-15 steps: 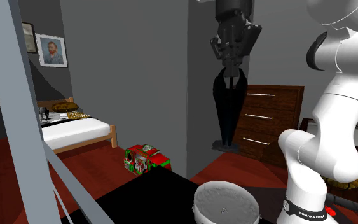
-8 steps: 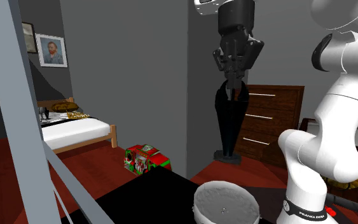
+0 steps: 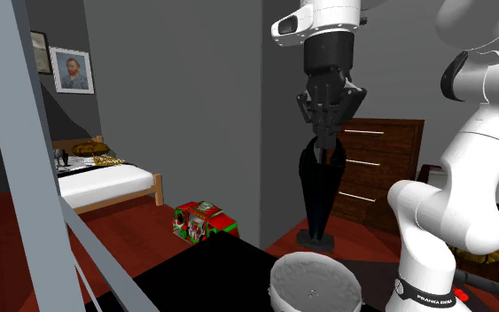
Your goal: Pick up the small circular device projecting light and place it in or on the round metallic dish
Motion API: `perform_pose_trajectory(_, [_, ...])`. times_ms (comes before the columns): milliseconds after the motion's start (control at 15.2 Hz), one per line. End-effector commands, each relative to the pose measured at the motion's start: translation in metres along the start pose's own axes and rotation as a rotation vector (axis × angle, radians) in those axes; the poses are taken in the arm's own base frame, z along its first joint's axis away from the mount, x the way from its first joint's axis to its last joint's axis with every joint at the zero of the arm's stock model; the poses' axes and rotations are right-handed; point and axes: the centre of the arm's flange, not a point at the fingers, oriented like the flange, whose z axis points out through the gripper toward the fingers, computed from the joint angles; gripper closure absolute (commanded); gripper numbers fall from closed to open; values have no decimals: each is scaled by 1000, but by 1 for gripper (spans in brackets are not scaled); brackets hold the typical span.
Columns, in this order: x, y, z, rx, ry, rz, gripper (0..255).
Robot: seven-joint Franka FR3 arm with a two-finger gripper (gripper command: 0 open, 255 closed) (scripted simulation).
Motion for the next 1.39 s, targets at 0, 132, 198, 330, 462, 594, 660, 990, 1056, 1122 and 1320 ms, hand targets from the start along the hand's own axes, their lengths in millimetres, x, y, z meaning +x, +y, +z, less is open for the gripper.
perform_pose_trajectory(0, [0,1,11,0,1,0,255])
perform_pose_trajectory(132, [1,1,21,0,1,0,255])
perform_pose_trajectory(198, [1,1,27,0,1,0,255])
perform_pose_trajectory(330, [1,1,37,0,1,0,255])
perform_pose_trajectory(462, [2,2,48,0,1,0,255])
perform_pose_trajectory(594, [2,2,58,0,1,0,255])
perform_pose_trajectory(660, [2,2,64,0,1,0,255])
perform_pose_trajectory(990, [3,2,89,0,1,0,255])
perform_pose_trajectory(1056, [3,2,89,0,1,0,255])
perform_pose_trajectory(1122, [3,2,89,0,1,0,255])
perform_pose_trajectory(1320, [3,2,89,0,1,0,255])
